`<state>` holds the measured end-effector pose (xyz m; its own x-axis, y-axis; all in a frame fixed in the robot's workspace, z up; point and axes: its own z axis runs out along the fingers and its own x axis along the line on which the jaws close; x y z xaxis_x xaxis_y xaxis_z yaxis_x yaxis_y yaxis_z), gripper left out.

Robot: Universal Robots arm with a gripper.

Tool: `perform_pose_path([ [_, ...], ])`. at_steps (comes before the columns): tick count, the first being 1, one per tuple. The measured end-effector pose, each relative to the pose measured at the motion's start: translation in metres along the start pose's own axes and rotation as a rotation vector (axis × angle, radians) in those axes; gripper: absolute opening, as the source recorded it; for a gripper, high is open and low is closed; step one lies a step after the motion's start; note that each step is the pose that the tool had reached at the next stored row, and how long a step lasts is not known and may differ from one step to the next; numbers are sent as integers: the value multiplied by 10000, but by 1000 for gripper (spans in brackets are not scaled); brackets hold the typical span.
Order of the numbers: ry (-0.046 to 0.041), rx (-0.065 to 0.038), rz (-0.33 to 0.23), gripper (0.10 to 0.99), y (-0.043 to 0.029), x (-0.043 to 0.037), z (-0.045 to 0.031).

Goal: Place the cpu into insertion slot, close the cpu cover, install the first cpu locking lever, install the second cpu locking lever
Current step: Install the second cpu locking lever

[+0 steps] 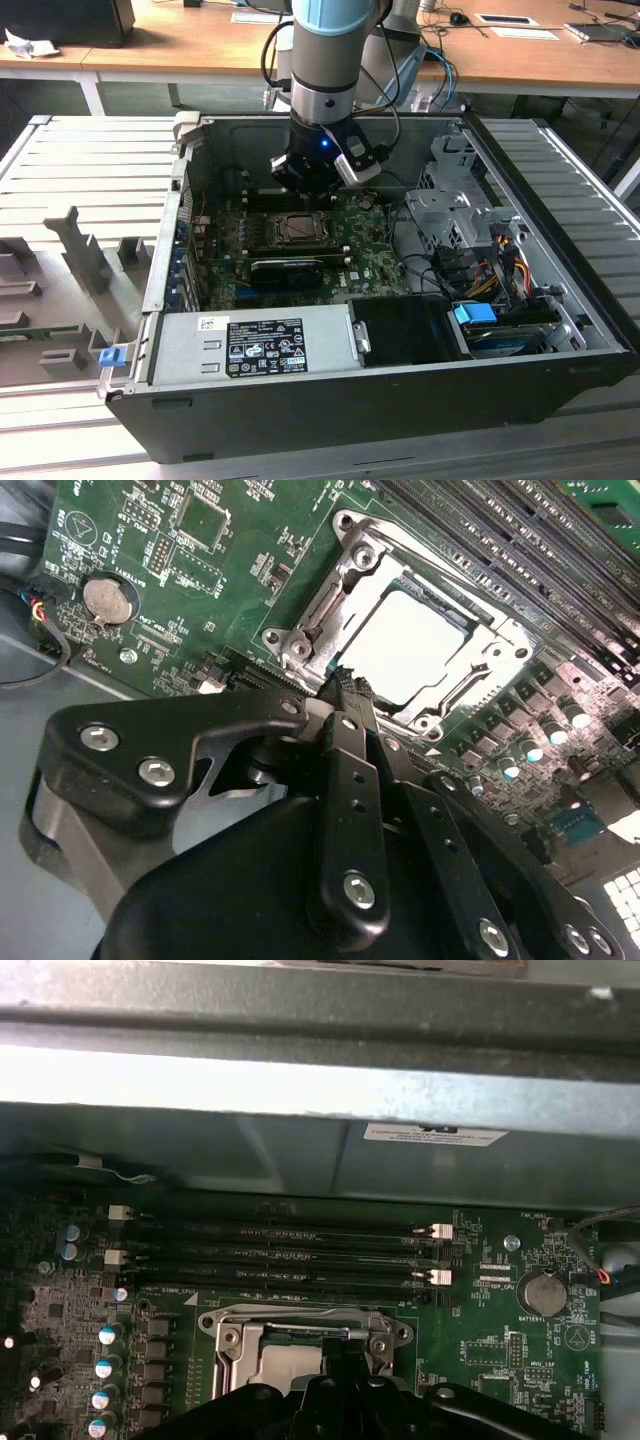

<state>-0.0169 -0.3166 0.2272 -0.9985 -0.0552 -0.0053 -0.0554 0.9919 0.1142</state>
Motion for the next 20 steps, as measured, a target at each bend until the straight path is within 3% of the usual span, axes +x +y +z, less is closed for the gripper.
perform_pose_path([
  [9, 1, 1, 3, 106, -95, 6, -20],
  [17, 0, -1, -2, 106, -90, 5, -168],
  [20, 0, 0, 1, 106, -150, 10, -178],
])
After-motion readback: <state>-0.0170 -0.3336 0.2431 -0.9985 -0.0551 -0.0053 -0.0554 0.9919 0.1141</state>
